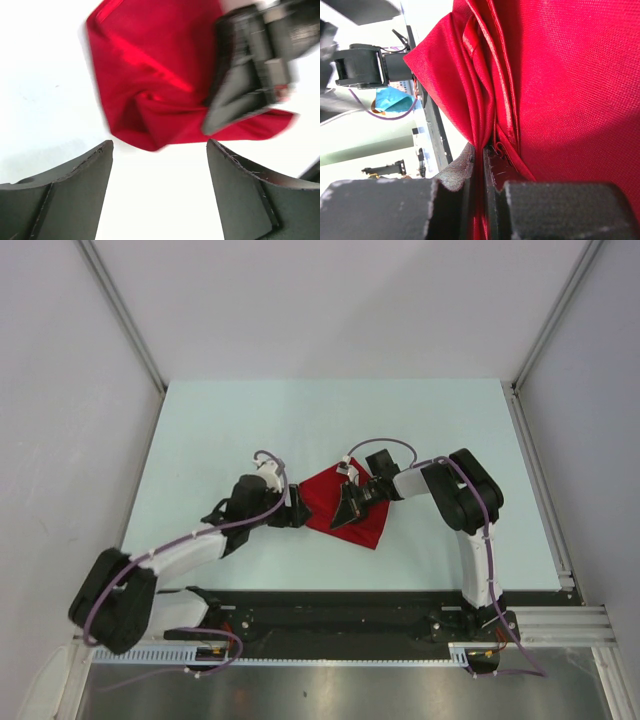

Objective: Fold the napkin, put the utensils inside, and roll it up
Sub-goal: Roll the napkin with the utensil

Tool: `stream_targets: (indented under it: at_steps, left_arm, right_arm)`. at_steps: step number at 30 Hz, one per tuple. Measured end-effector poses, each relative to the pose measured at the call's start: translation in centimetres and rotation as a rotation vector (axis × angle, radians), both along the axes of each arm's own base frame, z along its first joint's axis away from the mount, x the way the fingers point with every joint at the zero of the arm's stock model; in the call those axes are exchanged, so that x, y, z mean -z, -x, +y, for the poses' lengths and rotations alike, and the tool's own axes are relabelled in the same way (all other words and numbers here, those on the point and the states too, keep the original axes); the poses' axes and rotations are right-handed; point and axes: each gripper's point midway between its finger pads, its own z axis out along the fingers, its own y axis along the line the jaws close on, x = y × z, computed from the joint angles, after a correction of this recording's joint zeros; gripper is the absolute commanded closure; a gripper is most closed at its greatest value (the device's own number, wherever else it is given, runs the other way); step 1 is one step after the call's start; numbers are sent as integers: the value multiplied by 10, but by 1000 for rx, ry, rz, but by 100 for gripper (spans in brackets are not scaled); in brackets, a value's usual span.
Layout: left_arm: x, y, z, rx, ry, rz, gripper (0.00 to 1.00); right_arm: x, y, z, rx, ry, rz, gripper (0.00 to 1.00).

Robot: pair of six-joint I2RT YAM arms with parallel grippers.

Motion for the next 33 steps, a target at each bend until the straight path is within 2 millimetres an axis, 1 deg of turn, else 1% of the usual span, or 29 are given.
stream_targets:
  at_steps: [3, 5, 7, 11, 13, 15, 18, 21, 25, 30, 33]
  left_arm:
    - [-28, 9, -4, 0, 63, -42, 18]
    - [-34, 17, -9, 22, 99, -29, 18]
    - [-27, 28, -14, 49, 112, 21, 18]
    - [6, 55, -22, 108, 102, 190, 18]
    - [16, 64, -24, 125, 102, 246, 18]
    - [22, 67, -28, 139, 113, 279, 18]
    - [24, 65, -36, 153, 145, 296, 18]
    - [23, 59, -45, 158, 181, 293, 19]
    - [15, 45, -55, 150, 223, 256, 21]
    - [-1, 27, -67, 146, 279, 190, 23]
    - [-4, 20, -71, 142, 299, 171, 23]
  right_arm:
    - [0, 0, 0, 0, 0, 0, 90]
    - [0, 0, 0, 1, 0, 0, 90]
    - [0, 0, 0, 0, 0, 0, 90]
    - [0, 0, 0, 1, 0, 0, 90]
    - [0, 0, 0, 0, 0, 0, 90]
    - [0, 0, 0, 1, 0, 0, 90]
    - [0, 0, 0, 1, 1, 1, 90]
    - [0, 0, 0, 1, 0, 1, 90]
    - [0, 0, 0, 1, 1, 1, 90]
    - [0, 0, 0, 2, 1, 3, 91]
    - [0, 0, 0, 2, 1, 3, 90]
